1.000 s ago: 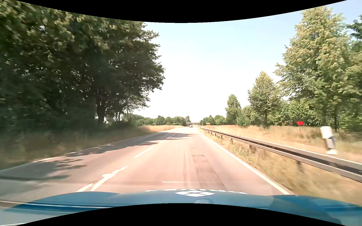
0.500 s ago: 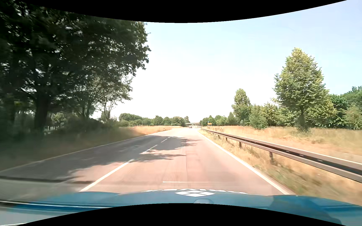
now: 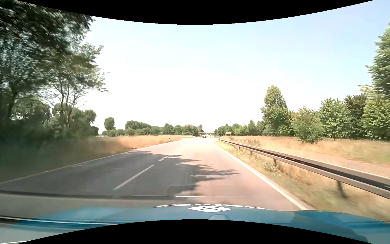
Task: Follow the waypoints while adhering to traffic rules and regulations
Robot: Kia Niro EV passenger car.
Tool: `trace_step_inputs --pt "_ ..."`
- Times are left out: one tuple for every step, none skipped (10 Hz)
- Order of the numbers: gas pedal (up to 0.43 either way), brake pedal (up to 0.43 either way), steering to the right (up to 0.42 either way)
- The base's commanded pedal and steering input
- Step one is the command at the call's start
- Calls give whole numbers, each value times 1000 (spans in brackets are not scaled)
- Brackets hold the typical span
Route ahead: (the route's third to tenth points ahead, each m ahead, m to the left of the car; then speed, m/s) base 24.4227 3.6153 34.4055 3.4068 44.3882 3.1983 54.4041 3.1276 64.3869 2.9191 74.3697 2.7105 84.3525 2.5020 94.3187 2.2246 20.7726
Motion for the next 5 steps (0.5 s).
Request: trace_step_inputs --pt "157 0 0" --pt "157 0 0" --pt "157 0 0" --pt "157 0 0" --pt "157 0 0"
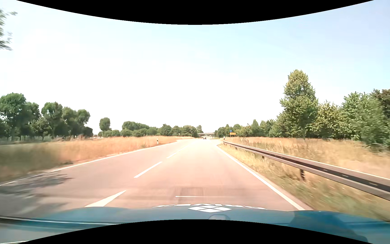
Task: Follow the waypoints while adhering to traffic rules and regulations
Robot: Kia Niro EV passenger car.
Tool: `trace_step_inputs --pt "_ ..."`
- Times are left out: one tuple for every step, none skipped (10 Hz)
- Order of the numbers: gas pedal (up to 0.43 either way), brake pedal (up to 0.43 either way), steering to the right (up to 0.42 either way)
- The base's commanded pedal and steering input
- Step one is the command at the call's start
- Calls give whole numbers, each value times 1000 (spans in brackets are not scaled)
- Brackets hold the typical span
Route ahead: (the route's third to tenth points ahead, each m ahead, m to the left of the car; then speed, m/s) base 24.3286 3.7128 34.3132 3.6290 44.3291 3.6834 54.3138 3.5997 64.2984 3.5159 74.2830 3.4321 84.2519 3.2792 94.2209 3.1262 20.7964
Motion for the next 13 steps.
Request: trace_step_inputs --pt "157 0 0" --pt "157 0 0" --pt "157 0 -1" --pt "157 0 -1" --pt "157 0 -1" --pt "157 0 0" --pt "157 0 -1" --pt "157 0 -1" --pt "157 0 0" --pt "157 0 -1" --pt "157 0 0" --pt "157 0 -1" --pt "157 0 -1"
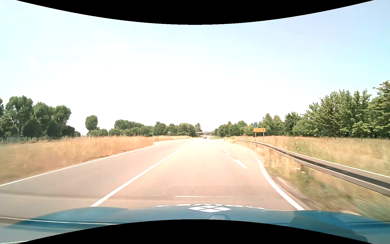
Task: Follow the waypoints while adhering to traffic rules and regulations
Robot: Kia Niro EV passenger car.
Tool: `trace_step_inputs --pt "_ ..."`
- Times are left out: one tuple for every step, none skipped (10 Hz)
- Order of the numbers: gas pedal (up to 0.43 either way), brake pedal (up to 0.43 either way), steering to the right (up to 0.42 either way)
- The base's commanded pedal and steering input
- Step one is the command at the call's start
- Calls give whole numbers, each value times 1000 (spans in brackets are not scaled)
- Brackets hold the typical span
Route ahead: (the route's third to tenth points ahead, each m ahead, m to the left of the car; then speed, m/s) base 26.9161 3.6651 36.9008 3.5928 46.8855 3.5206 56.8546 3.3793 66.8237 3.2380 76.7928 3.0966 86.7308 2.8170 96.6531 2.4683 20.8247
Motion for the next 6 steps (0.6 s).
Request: trace_step_inputs --pt "157 0 -1" --pt "157 0 0" --pt "157 0 0" --pt "157 0 0" --pt "157 0 -2" --pt "157 0 -3"
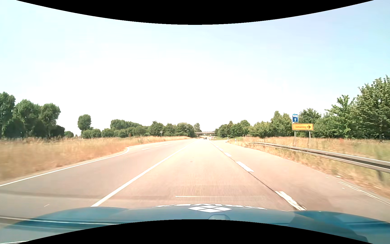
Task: Follow the waypoints while adhering to traffic rules and regulations
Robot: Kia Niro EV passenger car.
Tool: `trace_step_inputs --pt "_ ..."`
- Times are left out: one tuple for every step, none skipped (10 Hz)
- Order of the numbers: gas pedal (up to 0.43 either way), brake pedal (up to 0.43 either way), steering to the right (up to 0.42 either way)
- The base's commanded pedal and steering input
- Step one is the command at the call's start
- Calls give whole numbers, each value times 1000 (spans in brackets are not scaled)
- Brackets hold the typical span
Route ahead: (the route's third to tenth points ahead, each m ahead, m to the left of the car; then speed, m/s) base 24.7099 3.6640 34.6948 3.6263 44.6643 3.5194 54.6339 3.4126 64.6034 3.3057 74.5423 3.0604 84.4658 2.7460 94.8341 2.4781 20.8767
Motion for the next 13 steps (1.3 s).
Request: trace_step_inputs --pt "157 0 -3" --pt "157 0 -3" --pt "157 0 -3" --pt "157 0 -2" --pt "157 0 -2" --pt "157 0 -3" --pt "157 0 -3" --pt "157 0 -2" --pt "157 0 -3" --pt "157 0 -2" --pt "157 0 -2" --pt "157 0 -2" --pt "157 0 -2"
